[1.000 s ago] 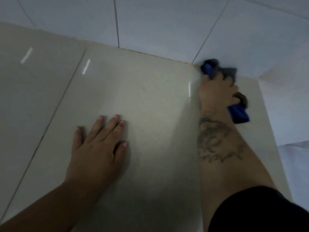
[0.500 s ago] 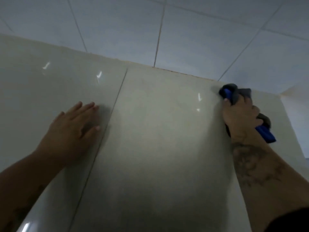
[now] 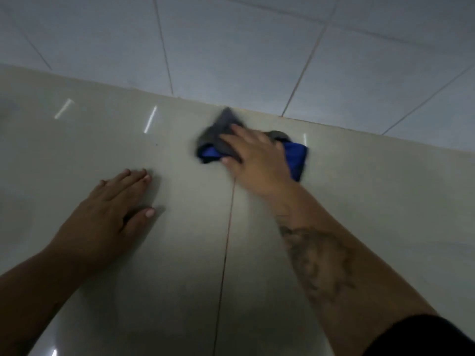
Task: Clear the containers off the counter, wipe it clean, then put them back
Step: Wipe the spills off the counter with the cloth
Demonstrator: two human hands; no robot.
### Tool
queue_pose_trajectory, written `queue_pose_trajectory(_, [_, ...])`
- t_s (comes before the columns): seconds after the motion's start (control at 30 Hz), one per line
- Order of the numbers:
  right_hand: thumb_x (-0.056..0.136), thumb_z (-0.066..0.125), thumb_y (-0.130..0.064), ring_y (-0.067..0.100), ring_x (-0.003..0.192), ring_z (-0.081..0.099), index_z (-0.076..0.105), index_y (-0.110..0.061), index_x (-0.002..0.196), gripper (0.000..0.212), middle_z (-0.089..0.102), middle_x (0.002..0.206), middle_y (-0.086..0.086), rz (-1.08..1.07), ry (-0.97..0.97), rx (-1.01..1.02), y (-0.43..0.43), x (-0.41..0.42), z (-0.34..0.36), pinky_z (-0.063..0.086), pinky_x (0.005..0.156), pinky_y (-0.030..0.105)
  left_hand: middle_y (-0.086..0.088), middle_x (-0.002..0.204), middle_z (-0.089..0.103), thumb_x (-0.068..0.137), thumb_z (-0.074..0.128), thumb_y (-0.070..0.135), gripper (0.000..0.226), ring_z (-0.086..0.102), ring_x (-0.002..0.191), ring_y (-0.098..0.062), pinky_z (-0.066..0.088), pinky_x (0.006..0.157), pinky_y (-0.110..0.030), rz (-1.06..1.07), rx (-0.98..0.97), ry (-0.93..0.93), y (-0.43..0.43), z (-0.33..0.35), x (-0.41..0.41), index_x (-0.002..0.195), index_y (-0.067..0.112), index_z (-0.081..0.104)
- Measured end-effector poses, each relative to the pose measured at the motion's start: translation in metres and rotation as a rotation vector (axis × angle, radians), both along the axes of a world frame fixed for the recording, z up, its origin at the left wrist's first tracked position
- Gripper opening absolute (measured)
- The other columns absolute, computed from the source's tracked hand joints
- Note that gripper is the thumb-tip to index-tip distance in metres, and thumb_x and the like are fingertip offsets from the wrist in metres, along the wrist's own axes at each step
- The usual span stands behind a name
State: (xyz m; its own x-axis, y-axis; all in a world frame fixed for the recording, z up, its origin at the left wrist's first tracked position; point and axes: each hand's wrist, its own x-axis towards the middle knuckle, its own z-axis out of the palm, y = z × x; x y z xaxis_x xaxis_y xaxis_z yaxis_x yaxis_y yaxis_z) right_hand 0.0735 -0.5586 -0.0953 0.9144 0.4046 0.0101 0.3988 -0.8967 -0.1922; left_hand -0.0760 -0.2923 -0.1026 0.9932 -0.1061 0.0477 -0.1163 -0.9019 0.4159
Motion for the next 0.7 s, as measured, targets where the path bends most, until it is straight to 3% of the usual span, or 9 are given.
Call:
queue_pose_trajectory(0.1, [0.087,0.032,-0.056,0.035,0.111,0.057,0.048,-0.044,0.125,0.042,0.054,0.133,0.000,-0.590,-0.105,-0.040,-0.100,0.009,-0.001,0.048,0.088,0.053,0.002,0.152,0.036,0.088,0.034,0.056,0.067,0.022,0.141,-0.011,0.017,0.113,-0.048,0.036,0.032,0.009,0.041,0.000,0.004,0.145,0.021,0.038])
queue_pose_trajectory(0.2, [0.088,0.027,-0.055,0.040,0.129,0.036,0.039,-0.027,0.139,0.060,0.037,0.146,0.011,-1.196,-0.014,0.001,-0.124,0.015,-0.001,0.026,0.103,0.063,-0.001,0.152,0.035,0.088,0.033,0.058,0.069,0.024,0.142,-0.016,0.015,0.114,-0.045,0.045,0.034,0.007,0.060,0.003,0.006,0.145,0.019,0.039])
queue_pose_trajectory(0.27, [0.091,0.028,-0.054,0.040,0.134,0.027,0.035,-0.021,0.143,0.063,0.029,0.151,0.012,-1.260,0.016,0.013,-0.073,0.033,-0.007,0.019,0.104,0.064,0.003,0.152,0.031,0.089,0.033,0.057,0.070,0.023,0.142,-0.013,0.009,0.116,-0.042,0.061,0.005,-0.006,0.061,0.004,0.005,0.148,0.019,0.034])
queue_pose_trajectory(0.4, [0.093,0.034,-0.054,0.038,0.138,0.021,0.026,-0.022,0.150,0.066,0.021,0.156,0.011,-0.915,0.022,0.012,0.093,0.042,-0.013,0.017,0.105,0.063,-0.001,0.155,0.030,0.093,0.034,0.051,0.066,0.021,0.144,-0.015,0.002,0.119,-0.044,0.161,-0.063,-0.011,0.063,0.007,0.003,0.151,0.020,0.024])
queue_pose_trajectory(0.5, [0.094,0.036,-0.052,0.031,0.136,0.024,0.030,-0.031,0.146,0.057,0.024,0.154,0.003,-0.419,-0.008,-0.042,0.184,0.018,-0.011,0.021,0.102,0.058,-0.007,0.152,0.035,0.093,0.039,0.043,0.063,0.026,0.141,-0.019,0.003,0.118,-0.042,0.176,-0.095,-0.032,0.064,0.004,0.004,0.149,0.016,0.027])
queue_pose_trajectory(0.6, [0.092,0.042,-0.054,0.022,0.134,0.028,0.036,-0.040,0.143,0.053,0.030,0.153,-0.009,0.040,-0.023,-0.018,0.183,-0.007,-0.006,0.026,0.101,0.053,-0.013,0.145,0.043,0.090,0.043,0.035,0.060,0.034,0.135,-0.024,0.004,0.118,-0.041,0.191,-0.094,-0.040,0.065,0.002,0.005,0.144,0.010,0.035])
queue_pose_trajectory(0.7, [0.088,0.046,-0.053,0.022,0.130,0.042,0.049,-0.039,0.136,0.050,0.043,0.148,-0.007,0.185,-0.077,0.021,0.111,-0.043,-0.006,0.035,0.096,0.048,-0.012,0.140,0.049,0.086,0.039,0.037,0.060,0.039,0.132,-0.026,0.010,0.118,-0.047,0.182,-0.090,-0.046,0.066,0.000,0.005,0.139,0.009,0.043])
